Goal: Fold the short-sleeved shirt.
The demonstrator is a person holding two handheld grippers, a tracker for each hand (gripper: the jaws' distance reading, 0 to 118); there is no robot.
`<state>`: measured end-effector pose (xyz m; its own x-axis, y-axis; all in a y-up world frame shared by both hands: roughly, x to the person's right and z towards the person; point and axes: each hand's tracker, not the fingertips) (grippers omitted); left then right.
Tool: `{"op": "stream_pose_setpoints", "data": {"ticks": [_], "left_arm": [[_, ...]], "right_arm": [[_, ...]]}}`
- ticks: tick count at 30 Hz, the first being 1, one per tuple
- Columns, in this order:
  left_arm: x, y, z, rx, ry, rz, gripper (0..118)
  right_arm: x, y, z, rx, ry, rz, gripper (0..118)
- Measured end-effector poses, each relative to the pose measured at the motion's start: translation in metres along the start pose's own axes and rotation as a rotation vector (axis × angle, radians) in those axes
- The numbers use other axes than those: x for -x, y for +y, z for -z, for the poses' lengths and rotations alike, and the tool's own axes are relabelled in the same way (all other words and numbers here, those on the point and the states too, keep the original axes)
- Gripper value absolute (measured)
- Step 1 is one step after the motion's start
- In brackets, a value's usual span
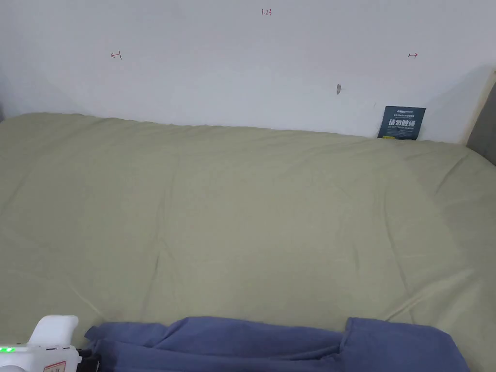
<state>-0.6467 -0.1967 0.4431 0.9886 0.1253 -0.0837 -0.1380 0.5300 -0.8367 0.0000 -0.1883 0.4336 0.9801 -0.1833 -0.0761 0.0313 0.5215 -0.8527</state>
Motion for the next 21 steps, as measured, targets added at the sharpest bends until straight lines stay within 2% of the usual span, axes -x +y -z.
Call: {"op": "stream_pose_setpoints", "data": {"ticks": [1,2,3,4,5,6,7,9,11,12,13,14,15,16,19,21], "left_arm": [[-0.001,-0.001,-0.002,-0.010,0.001,0.001,7],[-0.002,-0.002,-0.004,-0.016,0.013,0.001,30],[-0.004,-0.003,-0.004,-0.023,0.073,0.010,97],[-0.004,-0.004,-0.003,-0.015,0.100,0.026,118],[-0.001,-0.001,-0.014,-0.093,0.108,0.029,113],[0.000,0.001,-0.022,-0.046,0.078,0.007,113],[-0.005,-0.002,-0.022,-0.041,0.056,-0.017,113],[-0.007,0.003,-0.036,-0.090,0.026,-0.044,113],[-0.011,0.001,-0.041,-0.119,0.026,-0.050,108],[-0.013,0.003,-0.047,-0.158,0.007,-0.069,83],[-0.014,0.005,-0.053,-0.178,-0.023,-0.077,41],[-0.017,0.006,-0.057,-0.197,-0.033,-0.090,0],[-0.021,0.004,-0.063,-0.231,-0.015,-0.085,0],[-0.025,0.003,-0.071,-0.314,0.009,-0.079,0],[-0.035,0.004,-0.095,-0.411,-0.031,-0.108,0],[-0.041,0.005,-0.109,-0.471,0.004,-0.093,0]], "right_arm": [[0.002,0.000,-0.001,-0.015,-0.003,-0.001,8],[0.004,0.001,-0.003,-0.034,-0.010,0.007,11],[0.006,0.003,-0.007,-0.063,-0.043,0.022,40],[0.009,0.004,-0.010,-0.078,-0.090,0.028,80],[0.003,0.007,-0.008,-0.080,-0.087,0.023,112],[0.004,0.007,-0.011,-0.097,-0.062,0.027,118],[0.007,0.009,-0.014,-0.153,-0.049,0.041,118],[0.025,0.009,-0.023,-0.136,-0.037,0.044,118],[0.037,0.010,-0.027,-0.169,-0.023,0.052,116],[0.044,0.010,-0.031,-0.223,-0.025,0.050,96],[0.051,0.008,-0.038,-0.269,-0.035,0.045,57],[0.059,0.008,-0.041,-0.300,-0.048,0.036,6],[0.069,0.008,-0.042,-0.340,-0.090,0.004,0],[0.079,0.005,-0.044,-0.424,-0.137,-0.031,0],[0.100,0.003,-0.055,-0.487,-0.121,-0.034,0],[0.113,-0.005,-0.064,-0.541,-0.167,-0.066,0]]}}
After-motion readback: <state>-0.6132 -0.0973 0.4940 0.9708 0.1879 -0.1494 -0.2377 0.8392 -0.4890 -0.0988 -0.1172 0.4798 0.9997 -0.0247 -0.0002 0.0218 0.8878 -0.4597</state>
